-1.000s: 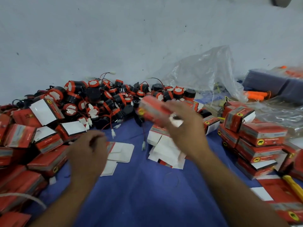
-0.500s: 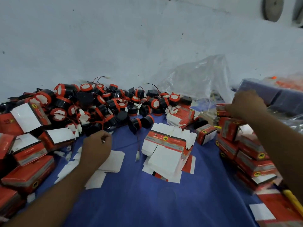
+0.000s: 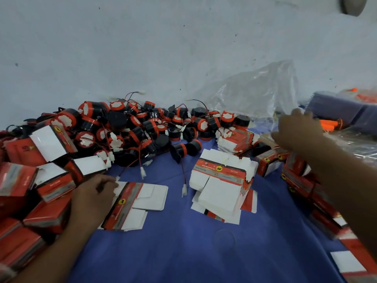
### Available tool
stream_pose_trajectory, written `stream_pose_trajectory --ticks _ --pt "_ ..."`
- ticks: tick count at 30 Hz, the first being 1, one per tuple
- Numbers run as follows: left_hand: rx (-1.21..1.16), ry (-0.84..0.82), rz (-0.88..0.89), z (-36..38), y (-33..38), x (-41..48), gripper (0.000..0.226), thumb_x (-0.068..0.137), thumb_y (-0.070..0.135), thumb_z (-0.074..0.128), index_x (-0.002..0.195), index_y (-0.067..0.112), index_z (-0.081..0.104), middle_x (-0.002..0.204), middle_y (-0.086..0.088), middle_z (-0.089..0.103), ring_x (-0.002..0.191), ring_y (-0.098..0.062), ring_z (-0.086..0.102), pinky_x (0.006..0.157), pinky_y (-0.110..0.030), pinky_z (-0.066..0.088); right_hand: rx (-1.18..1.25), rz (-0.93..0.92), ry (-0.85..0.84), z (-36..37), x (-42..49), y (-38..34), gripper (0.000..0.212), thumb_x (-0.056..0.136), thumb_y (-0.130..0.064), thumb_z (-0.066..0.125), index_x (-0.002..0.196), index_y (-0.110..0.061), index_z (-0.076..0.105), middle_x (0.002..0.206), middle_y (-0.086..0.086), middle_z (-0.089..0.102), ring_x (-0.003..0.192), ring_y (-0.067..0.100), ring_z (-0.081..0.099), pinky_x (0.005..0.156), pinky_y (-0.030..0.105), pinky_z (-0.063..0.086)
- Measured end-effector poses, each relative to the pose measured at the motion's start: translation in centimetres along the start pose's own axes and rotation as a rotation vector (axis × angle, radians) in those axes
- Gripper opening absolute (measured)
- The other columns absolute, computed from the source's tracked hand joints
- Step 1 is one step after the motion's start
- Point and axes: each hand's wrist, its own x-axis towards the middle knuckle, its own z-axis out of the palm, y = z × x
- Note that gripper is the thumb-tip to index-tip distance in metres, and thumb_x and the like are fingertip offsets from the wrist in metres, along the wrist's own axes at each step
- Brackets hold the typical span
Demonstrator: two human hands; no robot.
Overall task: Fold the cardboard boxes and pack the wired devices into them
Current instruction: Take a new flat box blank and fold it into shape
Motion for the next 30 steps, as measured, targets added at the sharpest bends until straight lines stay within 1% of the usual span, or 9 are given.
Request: stream_pose_trajectory --ticks 2,5,8,11,15,18,22,26,30 --pt "0.015 0.009 0.013 0.0 0.0 0.0 0.020 0.093 0.009 0.057 0.084 0.020 0.070 0.084 0.007 0.071 0.079 -0.020 0.068 0.077 -0.037 0.053 0.194 -0.190 0.048 -0.9 -1.9 -3.4 0.046 0.092 -0.046 0.062 0.118 -0.008 0.064 0.116 0.015 0.059 0.107 0.034 0.057 0.087 0.041 0.049" --pt "0.122 0.008 0.112 -0.1 1.1 -0.3 0.018 0.092 0.009 0.058 0.085 0.021 0.070 0.085 0.004 0.070 0.078 -0.012 0.061 0.072 -0.031 0.046 0.326 -0.349 -0.251 -0.2 -5.2 -8.4 0.061 0.086 -0.063 0.065 0.123 -0.015 0.060 0.119 0.004 0.061 0.101 0.023 0.057 0.080 0.034 0.048" --pt "0.183 0.005 0.320 0.4 4.0 -1.2 0.019 0.089 0.003 0.060 0.080 0.017 0.069 0.077 0.004 0.069 0.067 -0.006 0.055 0.062 -0.025 0.039 0.307 -0.312 -0.364 1.7 -6.1 -10.3 0.074 0.078 -0.062 0.075 0.132 -0.016 0.050 0.127 0.008 0.055 0.102 0.023 0.051 0.080 0.034 0.045" --pt "0.034 -0.096 0.344 2.0 7.2 -2.6 0.015 0.091 0.011 0.061 0.086 0.022 0.069 0.075 0.012 0.068 0.071 -0.002 0.061 0.058 -0.018 0.043 0.472 -0.191 -0.364 2.0 -5.7 -10.0 0.075 0.077 -0.051 0.082 0.135 -0.017 0.048 0.128 0.006 0.058 0.098 0.020 0.050 0.083 0.034 0.049" --pt "0.128 -0.278 0.354 5.2 8.4 -4.8 0.020 0.093 0.023 0.063 0.113 0.021 0.066 0.110 0.006 0.067 0.094 -0.002 0.059 0.076 -0.006 0.041 0.364 -0.168 -0.381 2.4 -5.9 -9.1 0.071 0.082 -0.056 0.074 0.136 -0.017 0.049 0.135 0.011 0.055 0.120 0.031 0.051 0.100 0.043 0.047" --pt "0.499 -0.373 0.379 6.9 6.4 -6.2 0.043 0.093 0.049 0.055 0.126 0.020 0.056 0.139 -0.001 0.050 0.125 -0.020 0.046 0.101 -0.027 0.033 0.261 -0.167 -0.193 2.4 -7.6 -8.8 0.065 0.089 -0.054 0.066 0.140 -0.019 0.048 0.145 0.015 0.042 0.134 0.037 0.032 0.109 0.048 0.033" --pt "0.495 -0.426 0.356 6.7 5.5 -6.6 0.053 0.092 0.055 0.054 0.130 0.019 0.054 0.136 -0.001 0.053 0.125 -0.019 0.047 0.102 -0.027 0.033 0.484 -0.449 0.067 1.4 -12.6 -11.2 0.041 0.095 -0.040 0.062 0.131 -0.021 0.058 0.136 0.004 0.048 0.125 0.028 0.037 0.105 0.041 0.033" --pt "0.750 -0.410 0.231 5.0 5.6 -5.7 0.079 0.080 0.076 0.051 0.140 0.026 0.040 0.157 -0.011 0.026 0.140 -0.034 0.028 0.112 -0.044 0.027 0.873 -0.616 -0.046 0.8 -18.4 -13.9 0.020 0.093 -0.032 0.065 0.107 -0.018 0.068 0.108 -0.001 0.059 0.103 0.019 0.051 0.092 0.035 0.043" --pt "0.790 -0.473 0.195 4.0 6.1 -5.8 0.076 0.082 0.076 0.049 0.134 0.021 0.046 0.139 -0.001 0.049 0.119 -0.025 0.052 0.096 -0.039 0.047 0.997 -0.612 -0.205 2.1 -21.1 -14.7 0.023 0.096 -0.039 0.062 0.115 -0.026 0.066 0.115 -0.009 0.061 0.107 0.008 0.053 0.097 0.028 0.044"
